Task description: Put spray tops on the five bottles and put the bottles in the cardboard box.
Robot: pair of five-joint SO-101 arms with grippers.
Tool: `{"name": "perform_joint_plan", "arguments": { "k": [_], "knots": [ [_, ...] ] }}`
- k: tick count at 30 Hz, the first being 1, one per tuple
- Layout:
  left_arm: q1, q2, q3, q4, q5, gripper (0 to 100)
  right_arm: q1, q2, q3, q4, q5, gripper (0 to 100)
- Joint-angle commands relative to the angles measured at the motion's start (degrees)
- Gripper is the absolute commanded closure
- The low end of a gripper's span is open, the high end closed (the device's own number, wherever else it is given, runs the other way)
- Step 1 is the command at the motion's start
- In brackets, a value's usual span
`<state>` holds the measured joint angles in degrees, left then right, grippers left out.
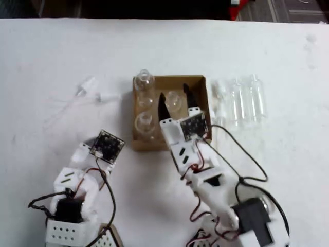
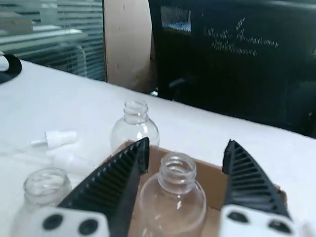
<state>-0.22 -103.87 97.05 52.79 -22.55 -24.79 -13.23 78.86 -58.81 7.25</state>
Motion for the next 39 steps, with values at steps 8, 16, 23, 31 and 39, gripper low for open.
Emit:
{"name": "perform_joint_plan", "arguments": {
  "k": [8,16,23,31,39],
  "knots": [
    [0.3,-0.7,-0.1,0.4,-0.4,95,-0.2,-9.0,-3.7,20.1,0.4,78.3],
    [0.3,-0.7,-0.1,0.4,-0.4,95,-0.2,-8.9,-3.7,20.1,0.4,78.3],
    [0.3,-0.7,-0.1,0.4,-0.4,95,-0.2,-9.3,-3.7,20.1,0.4,88.4],
    [0.3,-0.7,-0.1,0.4,-0.4,95,-0.1,-9.2,-3.9,20.1,0.7,96.8],
    [0.3,-0.7,-0.1,0.4,-0.4,95,-0.1,-8.7,-4.0,16.0,0.4,98.3]
  ]
}}
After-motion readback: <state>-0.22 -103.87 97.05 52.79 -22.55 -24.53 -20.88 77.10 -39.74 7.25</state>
